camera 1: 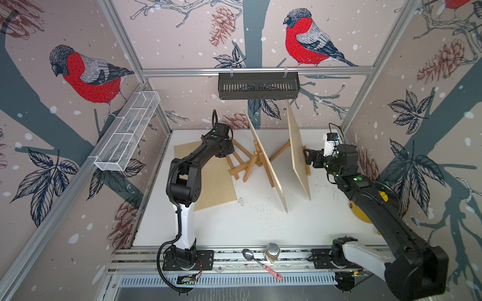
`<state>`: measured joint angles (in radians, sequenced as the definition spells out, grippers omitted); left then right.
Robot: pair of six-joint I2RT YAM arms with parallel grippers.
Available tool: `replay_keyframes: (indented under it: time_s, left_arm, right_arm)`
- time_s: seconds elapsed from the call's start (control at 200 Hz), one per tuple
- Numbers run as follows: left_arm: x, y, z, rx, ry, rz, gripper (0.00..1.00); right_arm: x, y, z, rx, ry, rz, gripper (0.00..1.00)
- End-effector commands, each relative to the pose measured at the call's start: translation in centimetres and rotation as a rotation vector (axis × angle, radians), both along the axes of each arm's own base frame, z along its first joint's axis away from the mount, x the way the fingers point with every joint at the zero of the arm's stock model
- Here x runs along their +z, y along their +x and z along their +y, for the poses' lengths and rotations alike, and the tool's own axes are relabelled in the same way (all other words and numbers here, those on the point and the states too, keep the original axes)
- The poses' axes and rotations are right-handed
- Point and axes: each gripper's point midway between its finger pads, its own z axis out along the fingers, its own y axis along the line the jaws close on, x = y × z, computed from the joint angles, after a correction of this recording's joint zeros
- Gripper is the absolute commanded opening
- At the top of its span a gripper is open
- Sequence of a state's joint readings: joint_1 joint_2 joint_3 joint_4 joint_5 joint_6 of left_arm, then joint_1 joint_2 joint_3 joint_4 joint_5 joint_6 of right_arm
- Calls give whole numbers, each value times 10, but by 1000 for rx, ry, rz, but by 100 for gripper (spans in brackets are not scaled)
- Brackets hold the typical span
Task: Disassemble the easel
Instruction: Pick up the easel at the center of the board.
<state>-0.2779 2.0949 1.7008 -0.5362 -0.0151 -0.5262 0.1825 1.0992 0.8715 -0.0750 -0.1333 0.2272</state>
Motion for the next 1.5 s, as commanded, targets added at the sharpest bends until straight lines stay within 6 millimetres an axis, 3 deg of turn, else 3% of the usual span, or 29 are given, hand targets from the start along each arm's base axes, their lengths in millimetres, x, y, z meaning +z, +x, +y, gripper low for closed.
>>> replay_keyframes:
  time_s: [0.0,0.6,1.256,1.496]
  left_arm:
    - [-12,-10,11,38,56,62,36]
    - [-48,-5,7,30,77,125,33]
    - [-76,0,4,12,84,150,15]
    - [-80,1,7,11,109,158,17]
  right_arm:
    - [4,1,-1,-2,-11,-20,92]
    - [3,2,-1,1,-17,-18,92]
    - [1,1,1,7,-12,-12,92]
    - [0,1,2,11,-10,-9,92]
